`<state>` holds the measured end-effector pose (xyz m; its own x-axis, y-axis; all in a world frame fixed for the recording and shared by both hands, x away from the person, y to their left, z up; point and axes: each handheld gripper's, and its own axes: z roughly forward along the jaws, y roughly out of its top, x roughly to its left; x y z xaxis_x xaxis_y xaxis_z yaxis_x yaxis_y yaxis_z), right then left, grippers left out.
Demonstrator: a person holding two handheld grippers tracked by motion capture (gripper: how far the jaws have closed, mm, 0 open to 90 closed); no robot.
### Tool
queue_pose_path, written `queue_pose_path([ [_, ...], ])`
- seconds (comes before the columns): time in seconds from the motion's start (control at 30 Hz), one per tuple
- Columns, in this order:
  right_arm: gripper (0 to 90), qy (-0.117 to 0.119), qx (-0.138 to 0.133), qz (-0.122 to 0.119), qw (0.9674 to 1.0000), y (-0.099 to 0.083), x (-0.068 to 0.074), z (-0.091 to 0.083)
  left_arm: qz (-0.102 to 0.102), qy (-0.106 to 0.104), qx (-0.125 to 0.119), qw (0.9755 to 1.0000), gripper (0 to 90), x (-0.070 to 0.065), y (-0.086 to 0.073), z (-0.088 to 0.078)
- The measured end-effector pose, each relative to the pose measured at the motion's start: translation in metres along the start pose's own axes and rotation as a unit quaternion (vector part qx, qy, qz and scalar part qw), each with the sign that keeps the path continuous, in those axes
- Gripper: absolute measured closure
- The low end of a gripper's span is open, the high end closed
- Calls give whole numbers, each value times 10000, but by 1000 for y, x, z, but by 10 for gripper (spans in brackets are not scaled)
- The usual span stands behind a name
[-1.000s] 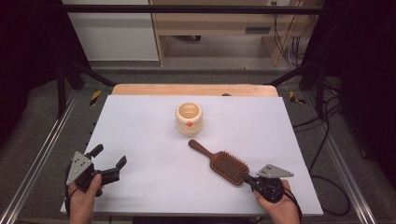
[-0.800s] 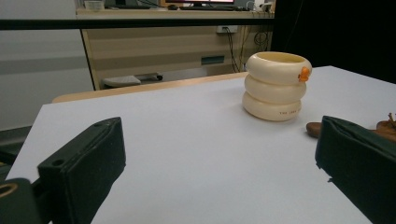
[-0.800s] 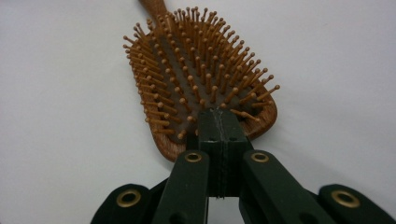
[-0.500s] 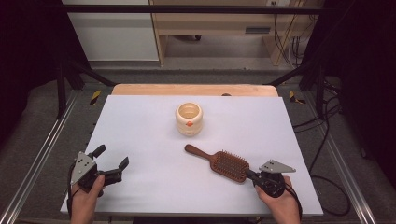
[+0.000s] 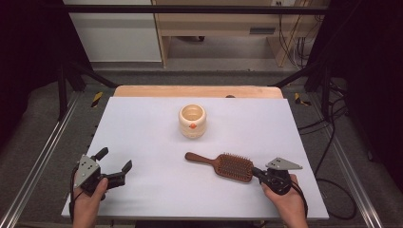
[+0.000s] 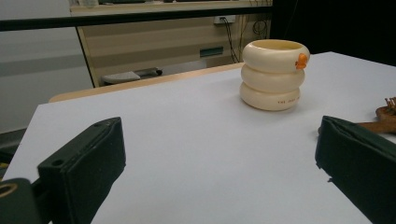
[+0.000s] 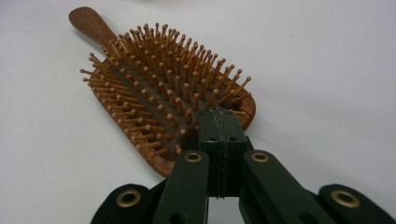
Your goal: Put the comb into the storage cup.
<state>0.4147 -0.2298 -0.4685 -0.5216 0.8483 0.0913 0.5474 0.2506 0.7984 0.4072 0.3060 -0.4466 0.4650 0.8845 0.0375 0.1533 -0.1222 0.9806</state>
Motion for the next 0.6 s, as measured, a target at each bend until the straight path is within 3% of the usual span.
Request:
queue_pose_path([
  [0.6,900,-64,49,3,10000,12,-6,8,25,12,1,10000,17,3,0,0],
])
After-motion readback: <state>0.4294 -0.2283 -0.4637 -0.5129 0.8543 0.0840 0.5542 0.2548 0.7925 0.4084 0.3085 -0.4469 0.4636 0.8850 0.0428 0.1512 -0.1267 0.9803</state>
